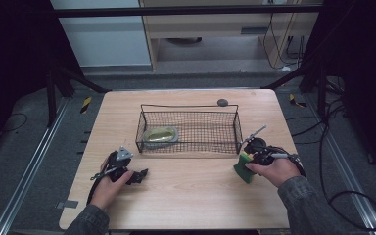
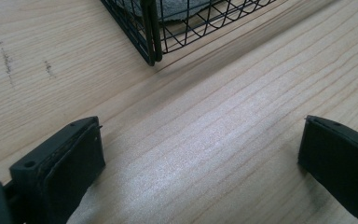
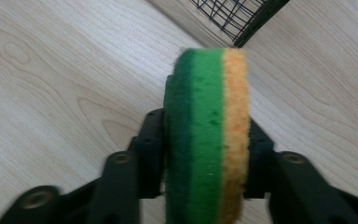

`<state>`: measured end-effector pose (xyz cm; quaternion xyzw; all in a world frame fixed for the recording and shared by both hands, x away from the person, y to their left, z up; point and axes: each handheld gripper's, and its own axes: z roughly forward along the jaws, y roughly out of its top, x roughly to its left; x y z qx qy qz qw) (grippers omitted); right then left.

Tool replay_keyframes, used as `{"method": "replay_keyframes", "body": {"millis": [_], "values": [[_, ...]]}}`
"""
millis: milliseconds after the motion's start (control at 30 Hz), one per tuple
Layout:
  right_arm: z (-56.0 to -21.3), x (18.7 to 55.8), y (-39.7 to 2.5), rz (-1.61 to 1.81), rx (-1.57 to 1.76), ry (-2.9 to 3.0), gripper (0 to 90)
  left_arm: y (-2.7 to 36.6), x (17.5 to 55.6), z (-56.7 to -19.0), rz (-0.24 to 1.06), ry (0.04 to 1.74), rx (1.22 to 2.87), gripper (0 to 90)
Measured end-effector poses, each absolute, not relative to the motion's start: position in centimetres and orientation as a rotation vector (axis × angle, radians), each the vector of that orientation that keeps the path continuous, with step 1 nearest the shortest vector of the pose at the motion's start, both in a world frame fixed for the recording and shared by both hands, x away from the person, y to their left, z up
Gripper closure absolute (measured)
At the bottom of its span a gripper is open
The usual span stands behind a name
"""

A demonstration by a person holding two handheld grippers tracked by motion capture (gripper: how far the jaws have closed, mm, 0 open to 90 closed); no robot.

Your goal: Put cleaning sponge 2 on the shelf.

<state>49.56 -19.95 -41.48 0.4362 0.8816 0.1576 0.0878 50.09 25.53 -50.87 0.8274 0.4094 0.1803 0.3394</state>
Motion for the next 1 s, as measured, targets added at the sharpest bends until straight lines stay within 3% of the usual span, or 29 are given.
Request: {"method": "replay_keyframes", "body": {"millis": [33,1000], "values": [[-41.3,49.5,-20.0,0.473,1.29,2.623,64.5,25.5,50.1,-50.9,0.47,1.066,2.154,0.0],[-35.7,50.8,-24.3,0.567,1.247,2.46,65.0,25.6,50.2,-50.9,0.461,1.049,2.161,0.0]]}}
